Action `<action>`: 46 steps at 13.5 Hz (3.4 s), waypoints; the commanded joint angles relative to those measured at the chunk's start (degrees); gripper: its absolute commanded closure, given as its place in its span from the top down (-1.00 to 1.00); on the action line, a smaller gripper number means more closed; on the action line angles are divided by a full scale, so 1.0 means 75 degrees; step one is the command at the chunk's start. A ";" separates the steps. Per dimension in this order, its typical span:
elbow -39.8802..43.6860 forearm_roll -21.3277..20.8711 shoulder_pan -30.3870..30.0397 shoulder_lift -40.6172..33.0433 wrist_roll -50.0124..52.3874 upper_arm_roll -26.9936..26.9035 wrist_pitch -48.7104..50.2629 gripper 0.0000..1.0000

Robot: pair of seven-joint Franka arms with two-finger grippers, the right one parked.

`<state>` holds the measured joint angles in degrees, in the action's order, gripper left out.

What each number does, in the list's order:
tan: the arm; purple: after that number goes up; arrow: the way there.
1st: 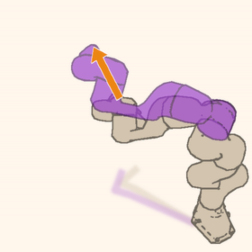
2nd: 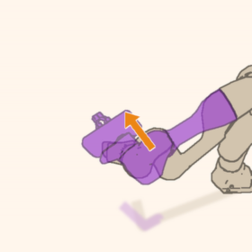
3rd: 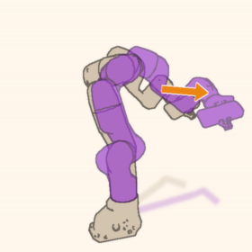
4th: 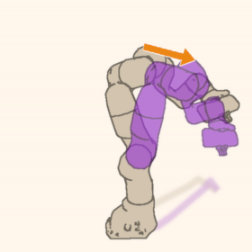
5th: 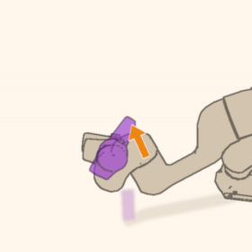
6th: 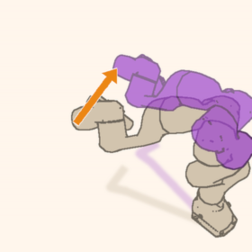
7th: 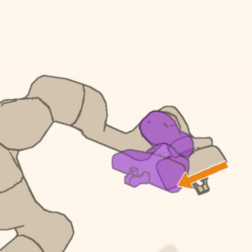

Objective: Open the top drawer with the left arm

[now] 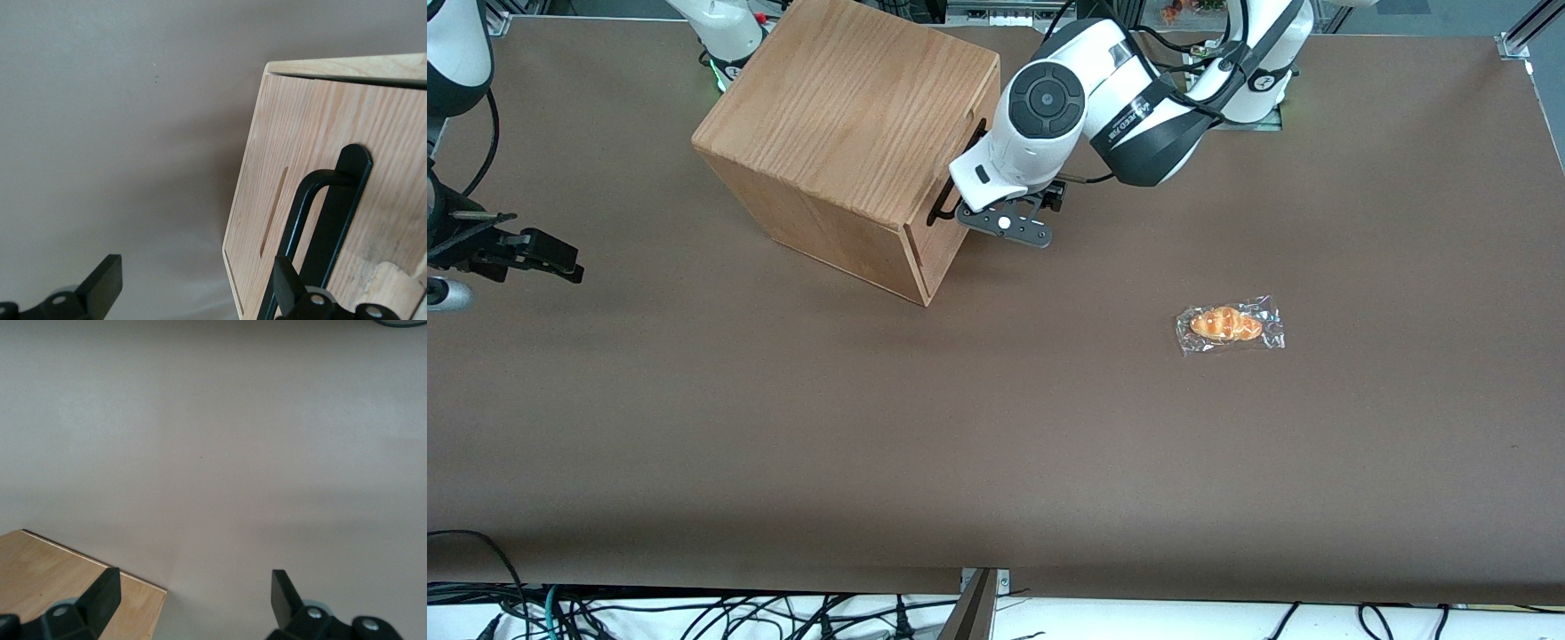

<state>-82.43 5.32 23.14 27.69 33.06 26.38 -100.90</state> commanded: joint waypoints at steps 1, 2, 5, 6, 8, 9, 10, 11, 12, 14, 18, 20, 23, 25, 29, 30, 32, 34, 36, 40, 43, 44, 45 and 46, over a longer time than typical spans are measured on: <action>-0.0001 0.0099 0.0090 0.0081 0.0021 -0.0014 -0.0094 1.00; -0.0001 0.0111 0.0090 0.0093 0.0010 -0.0014 -0.0117 1.00; -0.0095 0.0123 0.0066 0.0140 -0.0014 0.0103 -0.0386 1.00; -0.0118 0.0134 0.0078 0.0140 -0.0014 0.0115 -0.0398 1.00; -0.0246 0.0274 0.0055 0.0140 -0.0026 0.0220 -0.0549 1.00; -0.0386 0.0287 0.0031 0.0128 -0.0037 0.0220 -0.0725 1.00; -0.0469 0.0287 0.0054 0.0116 -0.0037 0.0244 -0.0784 1.00; -0.0482 0.0287 0.0043 0.0116 -0.0037 0.0255 -0.0785 1.00; -0.0493 0.0275 -0.0015 0.0116 -0.0049 0.0337 -0.0785 1.00; -0.0493 0.0287 -0.0027 0.0128 -0.0061 0.0349 -0.0785 1.00; -0.0493 0.0298 -0.0016 0.0151 -0.0061 0.0396 -0.0832 1.00; -0.0540 0.0287 -0.0004 0.0175 -0.0061 0.0396 -0.0984 1.00; -0.0669 0.0287 -0.0016 0.0175 -0.0061 0.0396 -0.0996 1.00; -0.0692 0.0275 -0.0016 0.0175 -0.0073 0.0396 -0.0996 1.00; -0.0751 0.0205 -0.0016 0.0175 -0.0073 0.0396 -0.1031 1.00; -0.0751 0.0181 -0.0016 0.0163 -0.0084 0.0385 -0.1031 1.00; -0.0763 0.0158 -0.0027 0.0163 -0.0084 0.0373 -0.1031 1.00; -0.0774 0.0146 -0.0051 0.0152 -0.0096 0.0361 -0.1019 1.00; -0.0821 -0.0099 -0.0190 0.0116 -0.0224 0.0373 -0.1008 1.00; -0.0821 -0.0112 -0.0449 0.0046 -0.0518 0.0396 -0.0926 1.00; -0.0903 -0.0112 -0.0542 -0.0024 -0.0518 0.0396 -0.0914 1.00; -0.0985 -0.0112 -0.0566 -0.0082 -0.0529 0.0396 -0.0914 1.00; -0.1044 -0.0112 -0.0601 -0.0118 -0.0541 0.0385 -0.0914 1.00; -0.1091 -0.0112 -0.0660 -0.0141 -0.0553 0.0396 -0.0914 1.00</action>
<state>-87.46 5.63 20.03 29.42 30.03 28.89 -107.69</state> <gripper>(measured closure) 0.000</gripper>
